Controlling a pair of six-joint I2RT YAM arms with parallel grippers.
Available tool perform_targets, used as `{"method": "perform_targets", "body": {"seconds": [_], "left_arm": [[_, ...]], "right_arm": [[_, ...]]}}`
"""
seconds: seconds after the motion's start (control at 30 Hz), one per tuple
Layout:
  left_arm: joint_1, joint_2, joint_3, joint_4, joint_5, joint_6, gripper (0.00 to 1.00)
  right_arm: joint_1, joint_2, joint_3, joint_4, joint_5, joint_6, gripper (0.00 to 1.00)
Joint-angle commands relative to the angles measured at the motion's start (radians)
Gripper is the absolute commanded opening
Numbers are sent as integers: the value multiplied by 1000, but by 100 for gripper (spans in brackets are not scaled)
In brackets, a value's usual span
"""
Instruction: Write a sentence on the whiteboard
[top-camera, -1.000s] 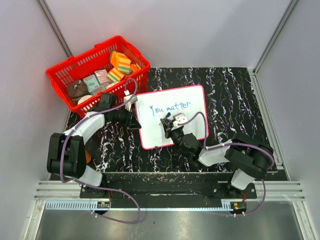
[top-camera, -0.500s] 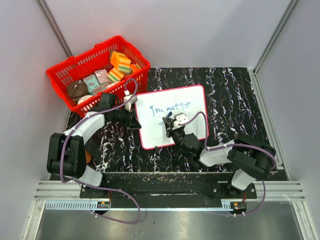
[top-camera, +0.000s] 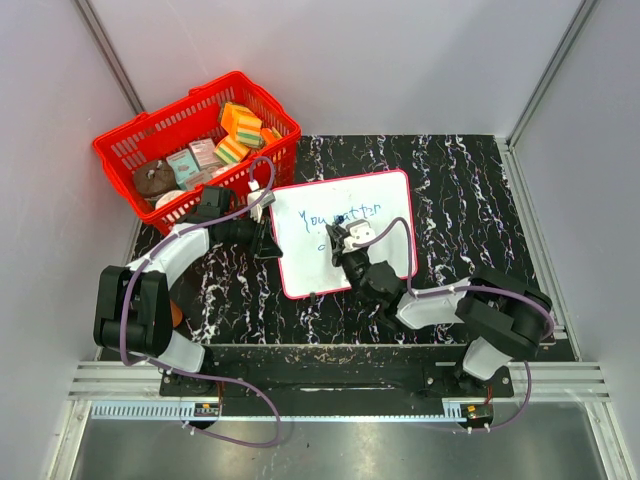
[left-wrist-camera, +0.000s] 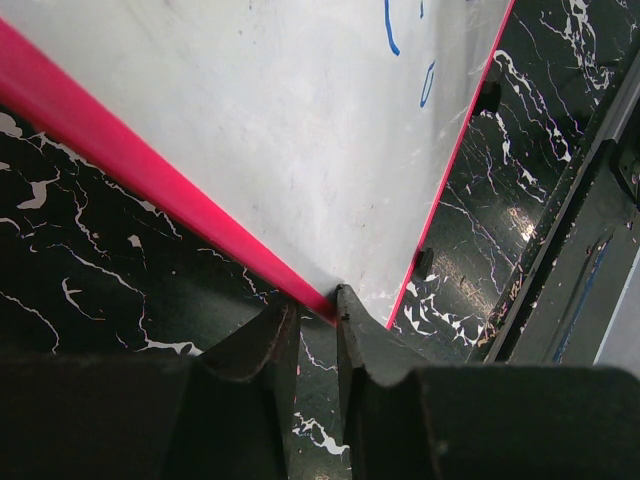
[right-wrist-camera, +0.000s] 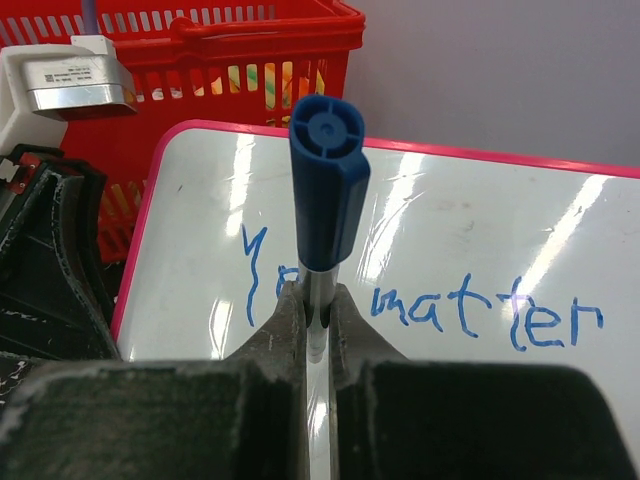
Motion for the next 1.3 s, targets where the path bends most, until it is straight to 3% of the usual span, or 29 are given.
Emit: {"method": "perform_targets", "body": {"seconds": [0.0, 0.87, 1.27], "left_arm": [[-5, -37, 9, 45, 0, 55, 0], [-5, -44, 9, 45, -2, 51, 0], [-5, -43, 9, 45, -2, 52, 0]], "right_arm": [[-18, 15, 41, 43, 0, -12, 0], [-24, 35, -16, -41, -34, 151, 0], [-24, 32, 18, 12, 7, 81, 0]]}}
